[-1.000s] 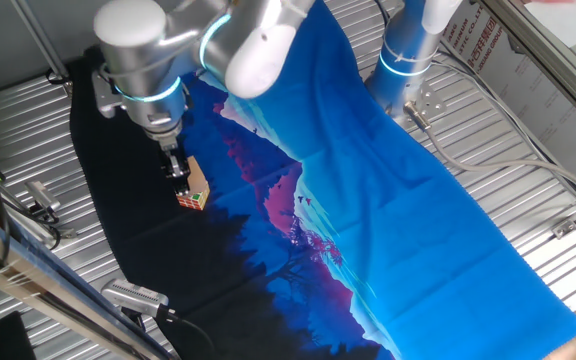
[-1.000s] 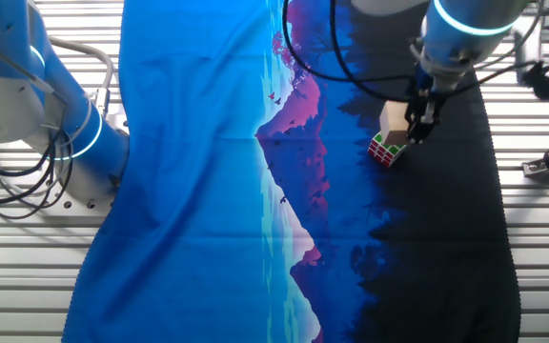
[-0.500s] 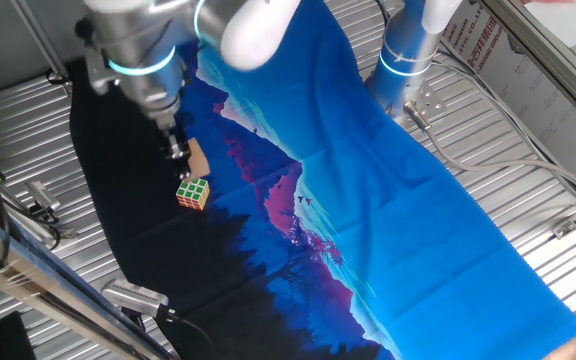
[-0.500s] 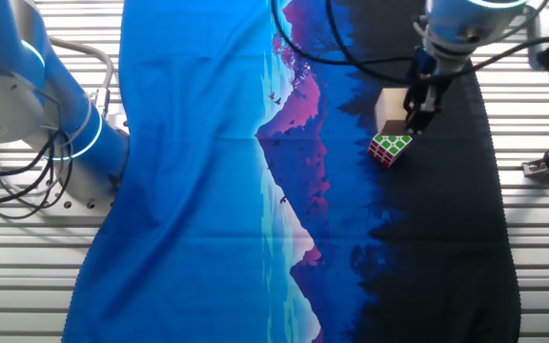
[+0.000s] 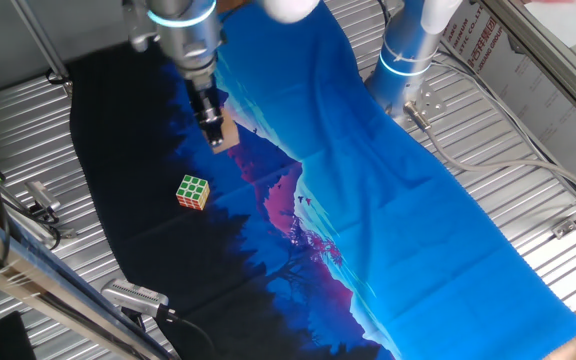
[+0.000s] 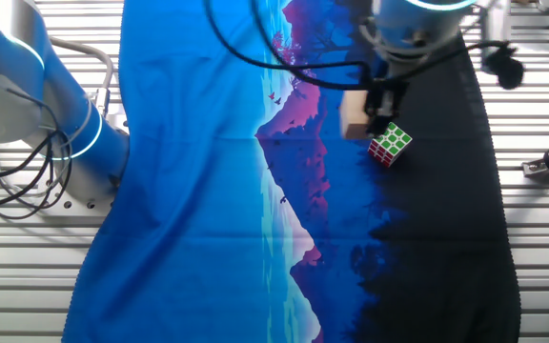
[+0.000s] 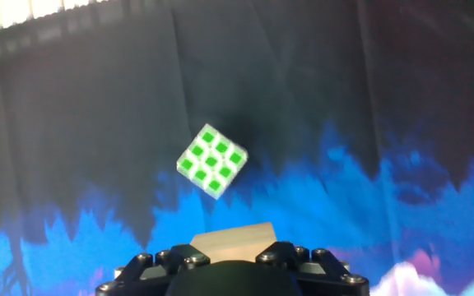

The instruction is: Pick up one small block

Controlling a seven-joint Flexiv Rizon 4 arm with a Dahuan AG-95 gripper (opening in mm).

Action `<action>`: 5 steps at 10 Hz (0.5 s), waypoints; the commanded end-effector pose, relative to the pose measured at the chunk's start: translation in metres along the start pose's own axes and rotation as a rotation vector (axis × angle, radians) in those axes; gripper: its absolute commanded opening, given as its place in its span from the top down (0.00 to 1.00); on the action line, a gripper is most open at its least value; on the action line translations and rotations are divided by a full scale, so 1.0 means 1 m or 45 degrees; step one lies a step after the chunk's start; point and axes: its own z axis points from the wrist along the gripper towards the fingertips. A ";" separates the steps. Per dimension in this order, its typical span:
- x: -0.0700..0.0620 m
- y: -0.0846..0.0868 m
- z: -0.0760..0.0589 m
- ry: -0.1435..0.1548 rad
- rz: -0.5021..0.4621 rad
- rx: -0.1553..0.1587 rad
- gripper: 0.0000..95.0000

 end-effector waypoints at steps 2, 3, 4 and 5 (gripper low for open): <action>-0.003 0.001 0.001 0.000 -0.036 0.016 1.00; -0.003 0.001 0.000 -0.010 -0.044 0.018 1.00; -0.002 0.001 -0.001 -0.013 -0.050 0.018 1.00; -0.002 0.001 -0.002 -0.014 -0.050 0.018 1.00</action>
